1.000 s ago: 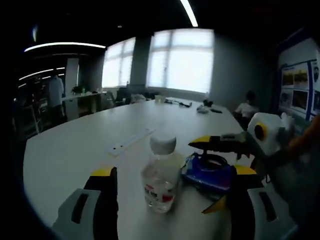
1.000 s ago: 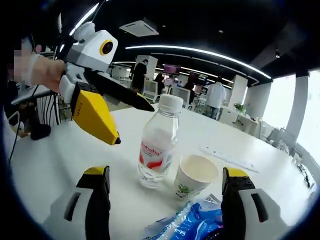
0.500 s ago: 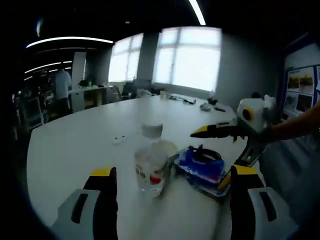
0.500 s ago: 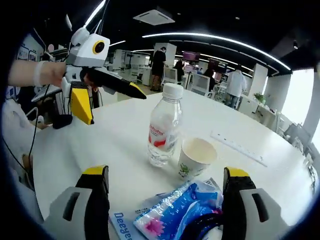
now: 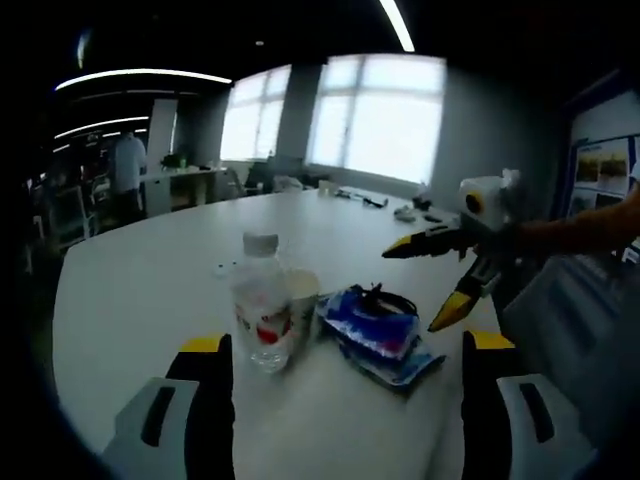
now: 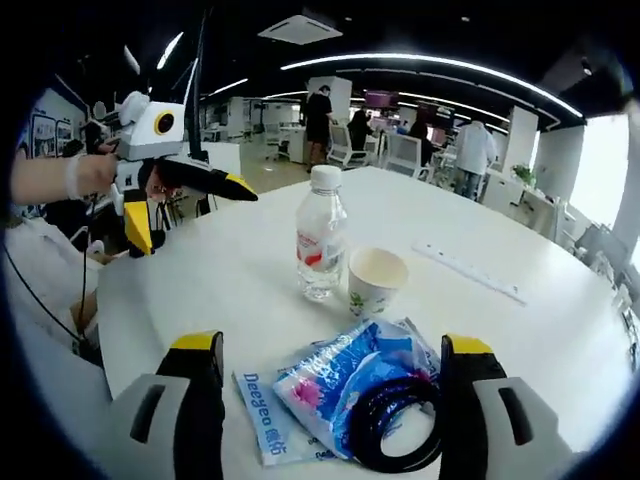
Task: Arrange the tabletop items into an orderly group along one side of the table until the central work area is clear of visible clutter.
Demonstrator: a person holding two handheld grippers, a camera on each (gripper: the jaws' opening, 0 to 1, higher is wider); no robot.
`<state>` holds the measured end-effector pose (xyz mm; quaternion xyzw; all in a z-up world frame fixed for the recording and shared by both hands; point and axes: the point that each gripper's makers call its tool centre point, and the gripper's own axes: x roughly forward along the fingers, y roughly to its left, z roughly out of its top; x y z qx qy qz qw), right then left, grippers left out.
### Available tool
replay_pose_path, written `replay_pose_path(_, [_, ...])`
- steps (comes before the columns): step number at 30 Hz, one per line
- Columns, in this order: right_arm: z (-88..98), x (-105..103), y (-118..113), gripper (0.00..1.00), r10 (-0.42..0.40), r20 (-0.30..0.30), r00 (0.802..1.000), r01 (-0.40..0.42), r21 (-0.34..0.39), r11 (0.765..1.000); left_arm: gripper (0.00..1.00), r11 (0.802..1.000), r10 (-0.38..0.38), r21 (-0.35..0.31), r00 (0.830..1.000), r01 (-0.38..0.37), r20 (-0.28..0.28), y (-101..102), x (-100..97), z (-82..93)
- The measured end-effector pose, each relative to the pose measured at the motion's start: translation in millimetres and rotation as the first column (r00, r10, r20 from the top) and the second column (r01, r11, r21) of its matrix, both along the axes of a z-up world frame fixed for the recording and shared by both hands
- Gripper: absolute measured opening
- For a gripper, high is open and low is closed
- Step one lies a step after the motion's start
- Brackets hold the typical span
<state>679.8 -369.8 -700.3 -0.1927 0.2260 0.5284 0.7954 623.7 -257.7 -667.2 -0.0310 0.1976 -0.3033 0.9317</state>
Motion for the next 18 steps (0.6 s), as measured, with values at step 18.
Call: replay_pose_path(18, [-4.8,-6,-73,0.84,0.083,-0.050,0.995,-0.087,-0.087,0.992,0.92,0.999,0.034,0.018,0.998,-0.033,-0.053,-58,-18.7,-10.2])
